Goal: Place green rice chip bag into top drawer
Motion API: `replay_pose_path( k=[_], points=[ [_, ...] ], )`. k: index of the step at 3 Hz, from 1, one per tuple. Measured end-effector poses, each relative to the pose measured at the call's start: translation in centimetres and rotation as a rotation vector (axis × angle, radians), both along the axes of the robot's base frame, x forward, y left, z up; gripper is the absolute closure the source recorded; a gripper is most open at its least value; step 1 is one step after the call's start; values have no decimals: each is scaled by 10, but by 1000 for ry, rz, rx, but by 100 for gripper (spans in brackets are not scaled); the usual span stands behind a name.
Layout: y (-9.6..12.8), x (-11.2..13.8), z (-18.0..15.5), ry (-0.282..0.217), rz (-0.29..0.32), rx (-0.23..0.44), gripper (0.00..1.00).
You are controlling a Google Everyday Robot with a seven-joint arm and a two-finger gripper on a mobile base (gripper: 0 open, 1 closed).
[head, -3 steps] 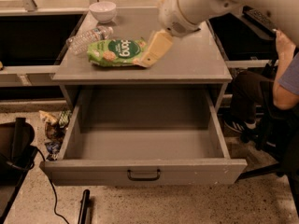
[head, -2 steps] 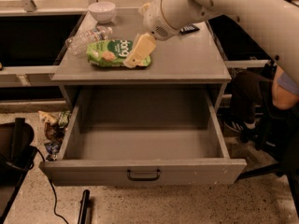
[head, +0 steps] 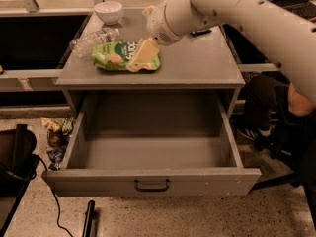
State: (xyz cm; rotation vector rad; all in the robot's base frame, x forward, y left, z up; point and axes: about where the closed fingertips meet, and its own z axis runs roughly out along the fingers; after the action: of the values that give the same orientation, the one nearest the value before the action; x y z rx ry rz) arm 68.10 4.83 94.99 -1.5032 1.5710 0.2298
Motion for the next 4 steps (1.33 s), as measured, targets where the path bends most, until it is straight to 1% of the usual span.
replay_pose_path(
  k=[1, 2, 3, 4],
  points=[
    [24, 31, -11, -52, 26, 57, 0],
    [51, 57, -26, -64, 62, 116, 0],
    [76, 76, -44, -43, 92, 157, 0],
    [90, 89, -63, -8, 86, 138, 0]
  ],
)
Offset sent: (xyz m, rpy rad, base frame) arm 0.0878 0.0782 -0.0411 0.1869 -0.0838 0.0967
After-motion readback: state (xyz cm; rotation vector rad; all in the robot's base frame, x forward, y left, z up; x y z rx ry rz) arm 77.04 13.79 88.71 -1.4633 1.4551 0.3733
